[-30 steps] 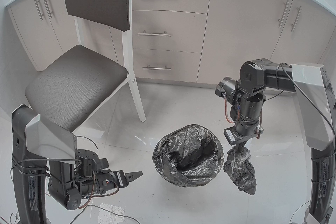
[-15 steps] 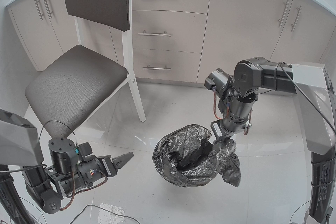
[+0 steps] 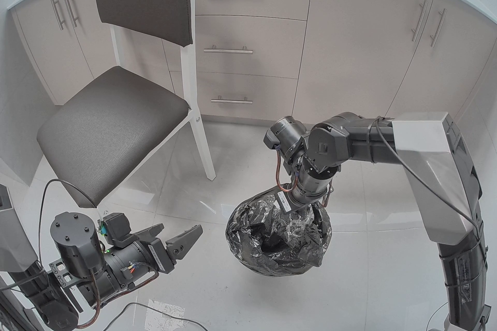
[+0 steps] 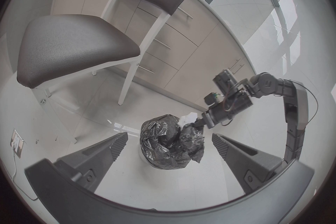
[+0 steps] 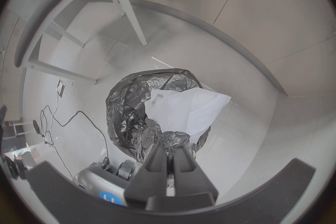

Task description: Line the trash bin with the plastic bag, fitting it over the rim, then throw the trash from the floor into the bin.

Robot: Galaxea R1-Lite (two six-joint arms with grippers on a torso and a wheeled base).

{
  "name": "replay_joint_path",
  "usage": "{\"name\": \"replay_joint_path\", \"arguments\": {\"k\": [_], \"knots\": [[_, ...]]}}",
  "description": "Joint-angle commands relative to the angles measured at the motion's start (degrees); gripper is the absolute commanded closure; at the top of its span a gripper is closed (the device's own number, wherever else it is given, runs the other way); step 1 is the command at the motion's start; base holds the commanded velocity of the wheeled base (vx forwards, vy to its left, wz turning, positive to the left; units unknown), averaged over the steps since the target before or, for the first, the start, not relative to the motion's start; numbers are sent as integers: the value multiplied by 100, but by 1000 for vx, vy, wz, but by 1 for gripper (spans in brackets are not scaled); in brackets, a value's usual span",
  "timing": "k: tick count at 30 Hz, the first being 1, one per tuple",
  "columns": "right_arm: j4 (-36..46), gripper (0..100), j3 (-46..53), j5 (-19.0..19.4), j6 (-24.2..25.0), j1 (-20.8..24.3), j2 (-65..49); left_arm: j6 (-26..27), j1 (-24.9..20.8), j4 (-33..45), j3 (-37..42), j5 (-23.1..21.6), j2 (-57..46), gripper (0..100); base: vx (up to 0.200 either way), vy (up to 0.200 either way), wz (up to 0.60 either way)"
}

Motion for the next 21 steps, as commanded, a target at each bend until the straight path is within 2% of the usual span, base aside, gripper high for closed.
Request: {"name": "replay_joint_path", "arguments": {"k": [1,3,4,5,11,21], "knots": [[-261,100,-1,-120,-280,21,295,3,-279,-6,114,17,-341,0,0,0,0],[-305,100,-1,-243,-403,21,313,12,-279,-6,132,8,-385,0,0,0,0],[-586,100,-1,-481,-588,74,330,29,-297,-6,140,8,-420,0,0,0,0],[-797,100,-1,-551,-667,100,348,29,-314,-6,132,8,-420,0,0,0,0],[-1114,100,-1,-727,-1097,171,383,29,-323,-6,140,8,-420,0,0,0,0],[-1166,100,-1,-797,-1141,206,541,29,-323,-6,149,8,-411,0,0,0,0]]}}
